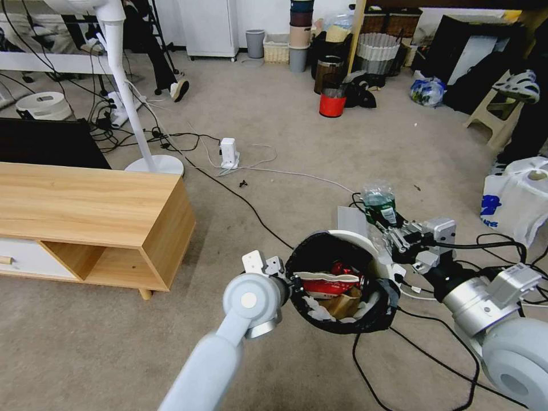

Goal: Pick up the trash bin and place the garbage on the floor into it.

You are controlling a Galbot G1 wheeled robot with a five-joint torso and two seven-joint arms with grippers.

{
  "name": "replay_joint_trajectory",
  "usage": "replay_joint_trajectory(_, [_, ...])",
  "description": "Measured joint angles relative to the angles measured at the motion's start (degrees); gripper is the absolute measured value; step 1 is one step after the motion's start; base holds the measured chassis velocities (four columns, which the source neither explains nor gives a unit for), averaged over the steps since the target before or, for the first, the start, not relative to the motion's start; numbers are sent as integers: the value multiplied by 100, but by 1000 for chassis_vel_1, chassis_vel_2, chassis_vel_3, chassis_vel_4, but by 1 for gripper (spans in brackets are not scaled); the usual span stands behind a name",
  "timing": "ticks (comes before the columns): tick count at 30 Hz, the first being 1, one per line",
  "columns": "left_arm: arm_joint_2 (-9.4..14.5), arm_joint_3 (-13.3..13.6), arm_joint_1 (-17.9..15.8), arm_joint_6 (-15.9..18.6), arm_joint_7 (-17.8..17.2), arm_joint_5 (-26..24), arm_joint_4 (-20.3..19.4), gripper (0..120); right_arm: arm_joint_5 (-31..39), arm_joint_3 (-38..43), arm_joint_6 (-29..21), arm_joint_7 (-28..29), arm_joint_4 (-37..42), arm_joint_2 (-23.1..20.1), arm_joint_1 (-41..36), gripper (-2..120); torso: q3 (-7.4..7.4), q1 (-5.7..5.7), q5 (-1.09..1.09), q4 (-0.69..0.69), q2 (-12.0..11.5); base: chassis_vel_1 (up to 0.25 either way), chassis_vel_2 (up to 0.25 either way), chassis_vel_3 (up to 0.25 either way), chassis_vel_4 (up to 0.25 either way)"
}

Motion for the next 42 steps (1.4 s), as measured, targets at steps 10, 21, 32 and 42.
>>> replay_joint_trajectory(10, [-214,33,-108,29,-4,134,332,0,442,1,35,-43,199,-325,431,18,0,0,0,1,0,0,0,0,0])
replay_joint_trajectory(21, [-199,99,-109,141,-14,145,268,0,470,-117,26,-159,247,-421,461,18,0,0,0,1,0,0,0,0,0])
replay_joint_trajectory(32, [-221,168,-77,252,-66,-185,-57,0,110,-202,103,-540,-22,-311,115,18,-1,0,-1,0,0,0,0,0,0])
replay_joint_trajectory(42, [-171,173,-73,253,-17,-374,-211,0,-60,-233,165,-783,-119,-248,-31,18,-1,0,-1,1,0,0,0,0,0])
